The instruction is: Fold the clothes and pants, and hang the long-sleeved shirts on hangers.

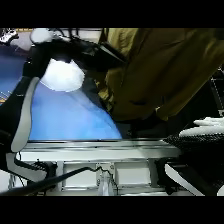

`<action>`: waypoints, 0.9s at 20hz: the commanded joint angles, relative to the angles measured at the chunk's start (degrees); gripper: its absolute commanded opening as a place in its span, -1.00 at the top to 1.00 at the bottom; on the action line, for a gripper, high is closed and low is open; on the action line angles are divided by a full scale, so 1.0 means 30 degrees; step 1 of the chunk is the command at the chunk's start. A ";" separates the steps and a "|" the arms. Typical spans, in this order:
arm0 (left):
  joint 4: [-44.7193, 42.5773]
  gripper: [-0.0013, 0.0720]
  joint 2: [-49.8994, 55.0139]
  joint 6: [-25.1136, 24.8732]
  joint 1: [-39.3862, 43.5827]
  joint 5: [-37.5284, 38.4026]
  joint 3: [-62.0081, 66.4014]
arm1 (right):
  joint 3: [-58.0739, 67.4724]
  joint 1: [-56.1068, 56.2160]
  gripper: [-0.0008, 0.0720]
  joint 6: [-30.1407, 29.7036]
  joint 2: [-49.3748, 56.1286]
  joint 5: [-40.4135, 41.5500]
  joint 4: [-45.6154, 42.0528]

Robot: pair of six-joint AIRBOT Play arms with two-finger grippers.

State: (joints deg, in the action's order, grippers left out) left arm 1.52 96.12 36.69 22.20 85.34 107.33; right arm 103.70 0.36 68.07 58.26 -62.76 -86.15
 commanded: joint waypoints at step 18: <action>-1.6779 0.58 -0.4481 0.9165 0.5945 -0.5435 -0.3585 | 0.2871 -0.4087 0.90 1.4382 -0.1428 0.0379 -1.7748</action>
State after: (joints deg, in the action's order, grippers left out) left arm -44.82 86.91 64.40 38.65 75.92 102.54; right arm 109.40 -5.23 101.97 53.93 -58.46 -133.56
